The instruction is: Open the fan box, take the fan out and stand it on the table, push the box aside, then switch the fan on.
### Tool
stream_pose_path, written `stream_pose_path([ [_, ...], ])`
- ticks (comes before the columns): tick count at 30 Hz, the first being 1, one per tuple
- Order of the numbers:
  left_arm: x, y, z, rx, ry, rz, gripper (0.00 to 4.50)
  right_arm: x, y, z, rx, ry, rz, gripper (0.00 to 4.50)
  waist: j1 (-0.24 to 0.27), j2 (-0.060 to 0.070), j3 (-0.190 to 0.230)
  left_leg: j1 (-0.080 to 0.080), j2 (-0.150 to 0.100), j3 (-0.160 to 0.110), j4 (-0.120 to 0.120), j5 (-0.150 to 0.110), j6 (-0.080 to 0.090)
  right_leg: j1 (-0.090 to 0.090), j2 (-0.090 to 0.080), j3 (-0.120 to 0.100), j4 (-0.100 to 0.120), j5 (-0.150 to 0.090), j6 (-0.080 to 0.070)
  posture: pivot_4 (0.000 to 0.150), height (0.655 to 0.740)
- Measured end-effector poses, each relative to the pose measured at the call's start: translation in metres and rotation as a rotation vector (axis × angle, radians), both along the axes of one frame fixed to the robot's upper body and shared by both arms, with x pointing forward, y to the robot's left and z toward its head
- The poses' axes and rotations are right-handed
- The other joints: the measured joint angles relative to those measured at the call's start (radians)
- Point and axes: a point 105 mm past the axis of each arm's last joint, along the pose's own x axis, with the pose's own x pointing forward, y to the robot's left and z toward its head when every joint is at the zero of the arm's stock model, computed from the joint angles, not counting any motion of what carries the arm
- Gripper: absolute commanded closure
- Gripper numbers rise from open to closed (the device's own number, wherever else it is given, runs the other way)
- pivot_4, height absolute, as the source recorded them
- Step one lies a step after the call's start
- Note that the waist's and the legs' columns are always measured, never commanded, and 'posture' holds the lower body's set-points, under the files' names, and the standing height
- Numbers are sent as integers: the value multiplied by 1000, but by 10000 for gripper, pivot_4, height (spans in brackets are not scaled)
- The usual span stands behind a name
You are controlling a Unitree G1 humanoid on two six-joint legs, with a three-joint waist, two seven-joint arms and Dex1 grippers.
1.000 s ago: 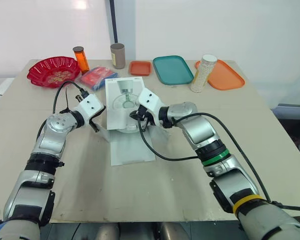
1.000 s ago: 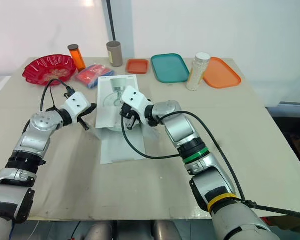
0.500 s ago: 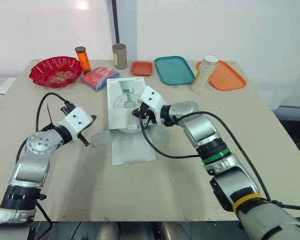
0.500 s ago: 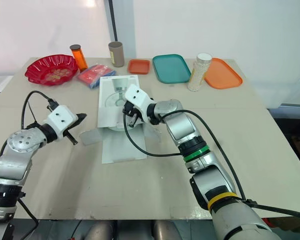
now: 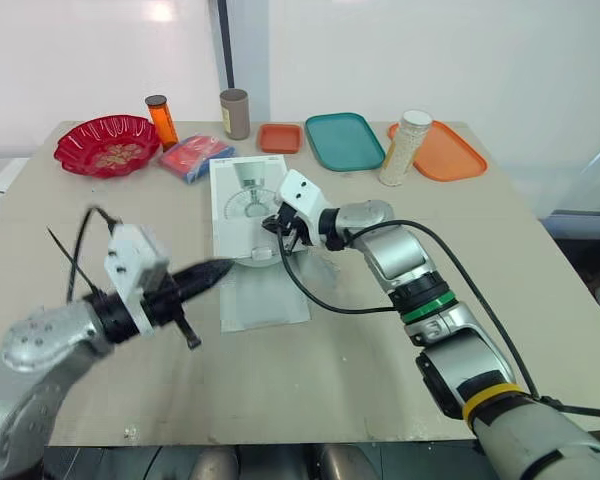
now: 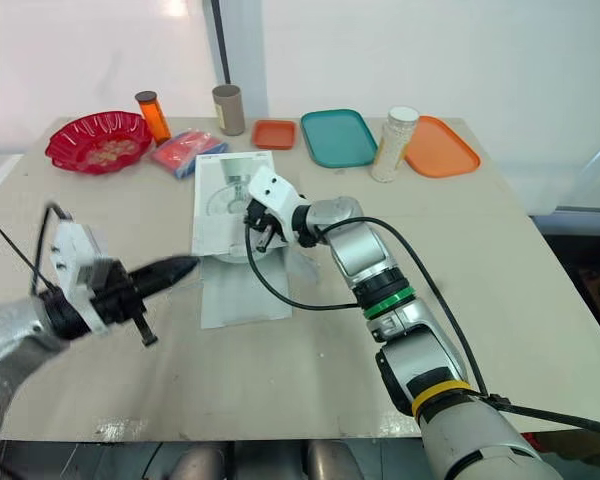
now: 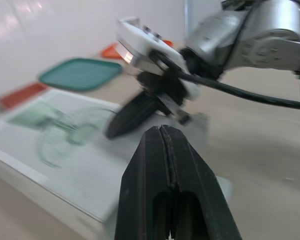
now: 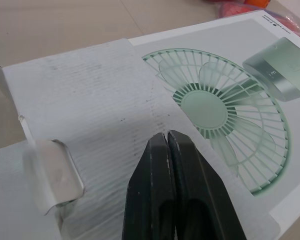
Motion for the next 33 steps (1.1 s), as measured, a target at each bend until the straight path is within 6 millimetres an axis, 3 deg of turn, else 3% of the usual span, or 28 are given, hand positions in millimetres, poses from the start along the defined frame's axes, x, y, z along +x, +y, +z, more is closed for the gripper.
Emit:
stream_pose_path([
  [2,0,6,-26,-79,128,71,38592,1,0,0,-2,1,1,45000,1,0,0,-1,1,-1,0,0,0,0,1,-1,0,0,-1,1500,7400],
  [5,4,12,-41,-208,209,153,26764,1,1,-1,-2,3,5,45000,4,0,0,0,0,-1,1,0,0,1,0,-1,-1,0,-1,1500,7400],
  [6,3,11,-43,-217,217,153,25463,1,1,-1,-2,3,6,45000,4,0,0,0,0,-1,1,0,0,1,0,-1,-1,0,-1,1500,7400],
  [8,2,5,-47,-298,254,153,16970,2,1,-1,-5,2,10,45000,4,0,0,0,0,-1,1,0,0,1,0,-1,-1,0,-1,1500,7400],
  [9,3,1,-46,-370,267,149,15800,2,1,-1,-8,0,13,45000,4,0,0,-1,0,-1,1,0,0,1,0,-1,-1,0,-1,1500,7400],
  [10,4,-3,-45,-429,284,142,9867,2,2,0,-11,-2,15,45000,4,0,0,0,0,-1,1,0,0,1,0,-1,-1,0,-1,1500,7400],
  [12,6,-6,-44,-473,305,145,5755,2,3,0,-14,-3,19,45000,4,0,0,0,0,-1,1,0,0,1,1,0,-1,0,-1,1500,7400],
  [13,7,-5,-45,-481,315,155,573,2,3,0,-15,-2,19,45000,3,0,0,0,0,-1,1,0,0,1,1,0,-1,0,-1,1500,7400],
  [19,19,-5,-77,-607,519,230,573,3,4,1,-20,-11,18,45000,4,0,0,0,0,-1,1,0,0,1,1,-1,-1,0,0,1500,7400],
  [25,26,-7,-83,-689,594,210,573,9,-11,5,-47,-30,-13,45000,5,0,0,-1,0,-1,1,0,0,2,0,-1,-2,0,0,1500,7400],
  [33,34,-27,-88,-721,643,153,573,14,-27,7,-67,-42,-44,45000,5,0,0,-1,-1,-1,0,0,-1,2,0,0,-2,0,0,1500,7400],
])
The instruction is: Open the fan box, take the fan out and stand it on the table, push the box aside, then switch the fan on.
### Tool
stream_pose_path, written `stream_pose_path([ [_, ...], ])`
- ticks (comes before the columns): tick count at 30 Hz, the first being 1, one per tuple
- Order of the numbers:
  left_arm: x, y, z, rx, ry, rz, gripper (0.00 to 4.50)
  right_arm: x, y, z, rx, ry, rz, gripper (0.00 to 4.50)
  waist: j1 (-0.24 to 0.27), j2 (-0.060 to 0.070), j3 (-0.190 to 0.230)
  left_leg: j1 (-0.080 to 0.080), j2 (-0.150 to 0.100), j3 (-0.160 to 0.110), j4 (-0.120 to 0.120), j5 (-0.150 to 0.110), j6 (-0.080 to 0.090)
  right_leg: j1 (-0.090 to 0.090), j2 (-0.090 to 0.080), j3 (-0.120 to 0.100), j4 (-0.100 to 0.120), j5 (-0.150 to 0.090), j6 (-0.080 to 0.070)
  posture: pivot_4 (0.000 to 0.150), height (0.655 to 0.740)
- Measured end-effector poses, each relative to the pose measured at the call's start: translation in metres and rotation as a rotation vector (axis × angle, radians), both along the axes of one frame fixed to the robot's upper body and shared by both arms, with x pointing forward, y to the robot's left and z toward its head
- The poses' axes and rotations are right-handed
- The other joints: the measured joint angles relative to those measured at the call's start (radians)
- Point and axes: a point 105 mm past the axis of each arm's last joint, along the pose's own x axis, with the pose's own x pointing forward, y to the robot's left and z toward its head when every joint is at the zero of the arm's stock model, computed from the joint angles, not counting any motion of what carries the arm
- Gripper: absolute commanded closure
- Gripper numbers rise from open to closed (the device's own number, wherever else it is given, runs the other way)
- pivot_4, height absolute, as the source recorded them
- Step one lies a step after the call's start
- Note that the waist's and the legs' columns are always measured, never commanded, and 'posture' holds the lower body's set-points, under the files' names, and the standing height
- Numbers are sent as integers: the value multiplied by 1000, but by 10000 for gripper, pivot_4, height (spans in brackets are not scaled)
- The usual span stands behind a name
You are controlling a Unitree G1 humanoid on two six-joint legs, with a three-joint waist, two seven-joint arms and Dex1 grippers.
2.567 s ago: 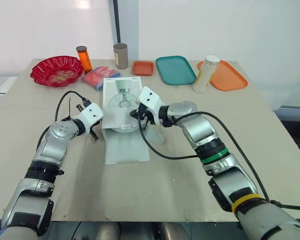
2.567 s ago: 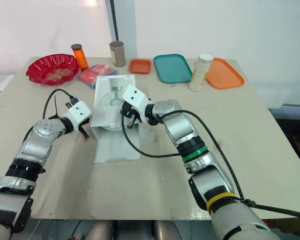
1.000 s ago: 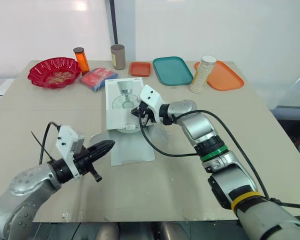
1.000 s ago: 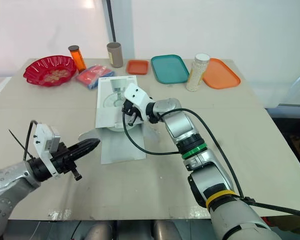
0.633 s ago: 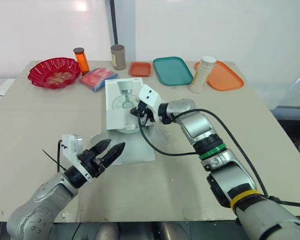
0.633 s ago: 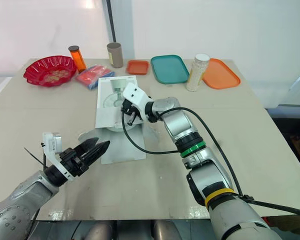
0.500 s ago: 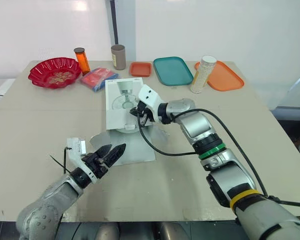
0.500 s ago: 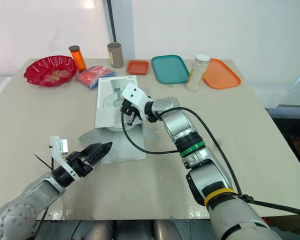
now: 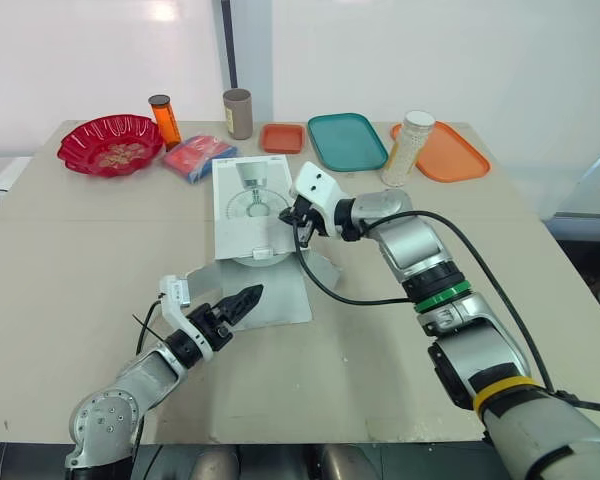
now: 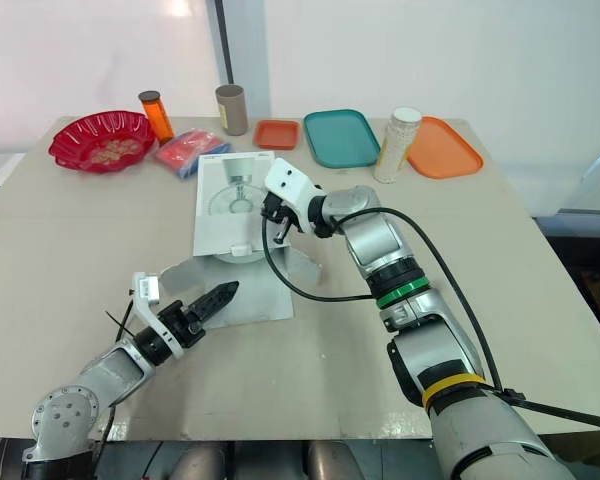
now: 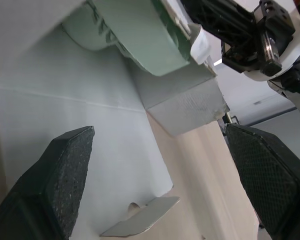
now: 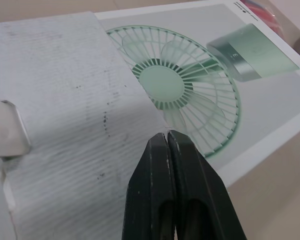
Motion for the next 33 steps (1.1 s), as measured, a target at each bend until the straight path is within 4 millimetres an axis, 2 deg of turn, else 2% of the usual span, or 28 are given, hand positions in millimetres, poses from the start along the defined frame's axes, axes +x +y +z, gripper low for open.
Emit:
stream_pose_path([
  [8,-5,-4,0,-21,-19,-13,573,0,0,0,-6,1,3,45000,1,0,0,0,0,0,0,0,0,0,0,0,0,0,0,1500,7400],
  [20,31,-16,0,-126,3,45,573,0,-5,0,-19,3,1,45000,2,0,0,0,-1,0,0,0,0,0,-1,0,0,0,0,1500,7400],
  [33,48,-22,-2,-136,47,90,573,-2,-7,2,-34,5,-6,45000,2,0,0,-1,-2,0,0,0,-1,0,-1,0,-1,0,1,1500,7400],
])
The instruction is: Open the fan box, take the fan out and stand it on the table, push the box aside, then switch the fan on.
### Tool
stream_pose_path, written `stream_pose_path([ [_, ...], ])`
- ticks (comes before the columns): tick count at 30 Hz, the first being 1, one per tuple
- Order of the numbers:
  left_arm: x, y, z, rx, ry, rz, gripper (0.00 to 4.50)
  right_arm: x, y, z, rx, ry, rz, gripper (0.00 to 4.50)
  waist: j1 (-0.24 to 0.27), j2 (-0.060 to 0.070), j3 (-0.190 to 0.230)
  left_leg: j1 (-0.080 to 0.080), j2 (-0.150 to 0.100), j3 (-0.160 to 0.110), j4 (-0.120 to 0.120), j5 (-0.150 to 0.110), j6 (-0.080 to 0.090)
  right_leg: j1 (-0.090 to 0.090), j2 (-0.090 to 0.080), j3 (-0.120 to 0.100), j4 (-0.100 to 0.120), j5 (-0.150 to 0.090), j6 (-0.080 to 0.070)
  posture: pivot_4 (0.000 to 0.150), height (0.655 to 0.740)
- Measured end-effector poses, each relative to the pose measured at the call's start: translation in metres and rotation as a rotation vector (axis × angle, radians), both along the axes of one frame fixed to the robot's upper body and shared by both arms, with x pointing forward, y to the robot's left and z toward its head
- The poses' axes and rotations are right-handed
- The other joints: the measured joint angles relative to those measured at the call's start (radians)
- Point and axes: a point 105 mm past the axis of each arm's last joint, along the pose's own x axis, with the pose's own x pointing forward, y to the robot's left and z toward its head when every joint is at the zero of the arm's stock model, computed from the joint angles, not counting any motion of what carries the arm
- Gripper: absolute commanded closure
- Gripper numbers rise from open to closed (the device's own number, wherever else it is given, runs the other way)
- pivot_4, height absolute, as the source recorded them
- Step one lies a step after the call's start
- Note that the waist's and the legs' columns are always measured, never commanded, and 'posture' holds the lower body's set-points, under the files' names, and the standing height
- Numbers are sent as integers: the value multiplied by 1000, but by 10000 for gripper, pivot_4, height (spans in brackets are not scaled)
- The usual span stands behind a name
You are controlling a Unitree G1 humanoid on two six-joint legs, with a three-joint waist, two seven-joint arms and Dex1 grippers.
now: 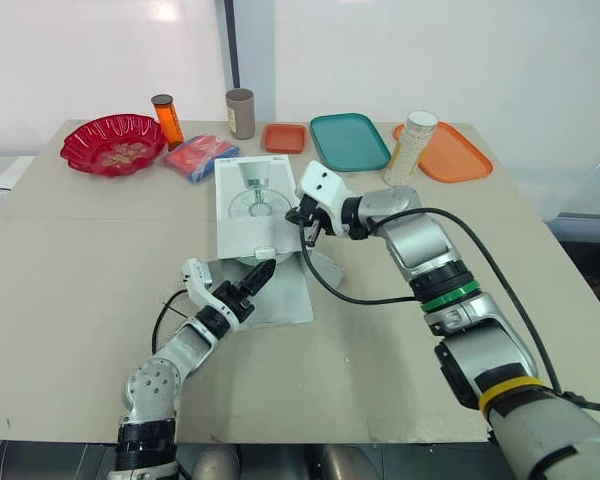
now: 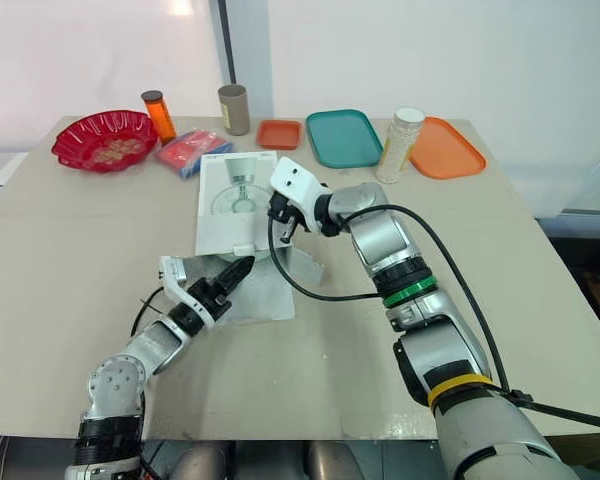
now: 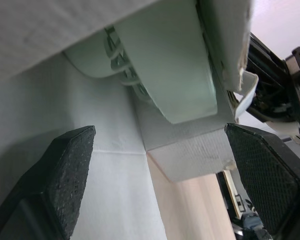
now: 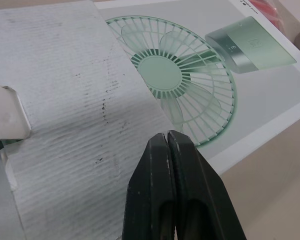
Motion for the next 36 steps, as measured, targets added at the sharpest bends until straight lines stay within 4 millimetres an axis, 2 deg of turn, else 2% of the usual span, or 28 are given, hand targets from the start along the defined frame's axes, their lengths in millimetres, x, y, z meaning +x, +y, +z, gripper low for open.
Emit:
stream_pose_path([
  [8,9,-2,4,-21,2,28,573,0,0,0,-3,-4,-1,45000,0,0,0,0,0,0,0,0,0,0,0,0,0,0,0,1500,7400],
  [12,9,-2,5,-21,2,31,9896,-1,0,-1,-2,-5,-2,45000,0,0,0,0,0,0,0,0,0,0,0,0,0,0,0,1500,7400],
  [13,9,-2,6,-27,-3,30,14924,-1,0,-1,-3,-5,-2,45000,0,0,0,0,0,0,0,0,0,0,0,0,0,0,0,1500,7400],
  [15,9,-3,7,-33,-8,28,20054,-1,0,-1,-2,-6,-2,45000,0,0,0,0,0,0,0,0,0,0,0,0,0,0,0,1500,7400],
  [16,9,-3,10,-46,-13,21,25584,-2,0,-1,-2,-7,-1,45000,0,0,0,0,0,0,0,0,0,0,0,0,0,0,0,1500,7400],
  [17,9,-4,9,-49,-8,16,28510,-2,0,-1,-2,-8,0,45000,0,0,0,0,0,0,0,0,0,0,0,0,0,0,0,1500,7400],
  [30,5,4,9,-104,51,10,28510,-3,0,-1,-1,-12,0,45000,-1,0,0,0,0,0,0,0,-1,0,0,0,0,0,1,1500,7400],
  [36,-6,11,9,-103,70,12,28510,-4,1,-1,0,-11,2,45000,-2,0,0,0,0,0,-1,0,-1,0,0,0,-1,0,1,1500,7400],
])
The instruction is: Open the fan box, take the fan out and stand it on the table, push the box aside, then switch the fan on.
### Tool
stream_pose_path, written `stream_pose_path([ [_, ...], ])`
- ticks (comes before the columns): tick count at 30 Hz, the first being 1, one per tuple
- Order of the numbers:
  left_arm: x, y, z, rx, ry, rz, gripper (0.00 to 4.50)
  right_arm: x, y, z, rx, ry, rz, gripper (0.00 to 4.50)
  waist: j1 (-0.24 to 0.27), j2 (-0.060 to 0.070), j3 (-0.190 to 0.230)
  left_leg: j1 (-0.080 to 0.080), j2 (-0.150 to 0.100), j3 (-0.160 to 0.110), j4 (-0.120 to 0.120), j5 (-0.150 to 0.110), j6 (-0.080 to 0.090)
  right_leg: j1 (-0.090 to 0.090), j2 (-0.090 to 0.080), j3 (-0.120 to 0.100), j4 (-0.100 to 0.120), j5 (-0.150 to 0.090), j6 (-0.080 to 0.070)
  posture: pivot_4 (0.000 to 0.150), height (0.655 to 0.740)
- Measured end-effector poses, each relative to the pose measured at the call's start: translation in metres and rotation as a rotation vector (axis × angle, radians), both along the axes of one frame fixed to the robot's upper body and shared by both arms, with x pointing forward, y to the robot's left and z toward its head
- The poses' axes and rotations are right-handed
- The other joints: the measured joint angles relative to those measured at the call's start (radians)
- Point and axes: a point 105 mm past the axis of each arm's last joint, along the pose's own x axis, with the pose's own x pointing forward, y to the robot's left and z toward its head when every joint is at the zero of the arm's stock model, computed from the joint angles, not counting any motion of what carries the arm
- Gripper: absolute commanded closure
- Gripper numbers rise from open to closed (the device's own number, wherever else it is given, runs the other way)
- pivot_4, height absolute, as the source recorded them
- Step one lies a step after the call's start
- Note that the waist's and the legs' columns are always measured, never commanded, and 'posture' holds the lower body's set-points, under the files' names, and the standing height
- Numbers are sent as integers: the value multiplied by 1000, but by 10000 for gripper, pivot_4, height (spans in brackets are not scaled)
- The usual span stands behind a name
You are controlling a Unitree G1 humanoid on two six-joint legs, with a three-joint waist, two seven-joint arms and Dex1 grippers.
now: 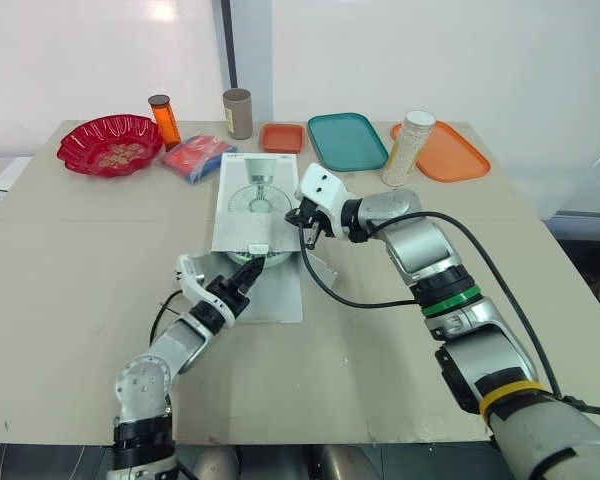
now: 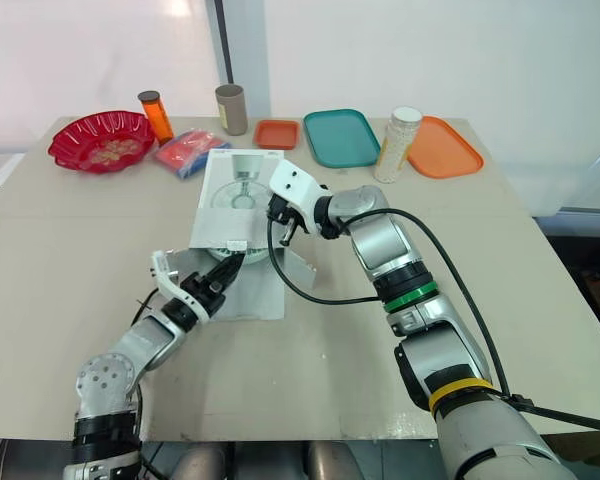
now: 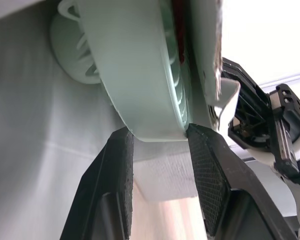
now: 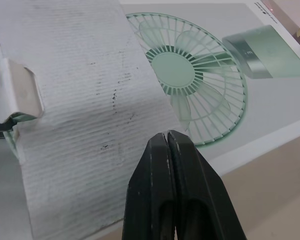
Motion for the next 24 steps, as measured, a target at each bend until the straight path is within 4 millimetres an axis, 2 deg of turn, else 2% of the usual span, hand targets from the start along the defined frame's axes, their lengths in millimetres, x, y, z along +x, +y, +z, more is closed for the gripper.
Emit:
stream_pose_path([
  [10,-2,1,-1,-4,11,6,28510,-1,1,-1,2,2,-2,45000,0,0,0,0,0,0,0,0,0,0,0,0,0,0,0,1500,7400],
  [18,-14,11,-2,11,4,18,28510,-3,4,-1,6,-2,5,45000,0,0,0,0,0,0,0,1,-1,0,0,0,0,0,0,1500,7400],
  [19,-14,11,-2,10,1,21,22284,-3,4,-1,7,-2,4,45000,0,0,0,0,0,0,0,1,-2,0,0,0,0,0,0,1500,7400],
  [21,-14,12,-2,11,2,28,18340,-3,4,-1,7,-2,3,45000,0,0,0,0,0,0,-1,1,-2,0,0,0,0,0,0,1500,7400],
  [24,-14,13,-2,11,2,31,6993,-3,4,-1,7,-3,1,45000,0,0,0,0,0,0,-1,1,-2,0,0,0,-1,0,0,1500,7400],
])
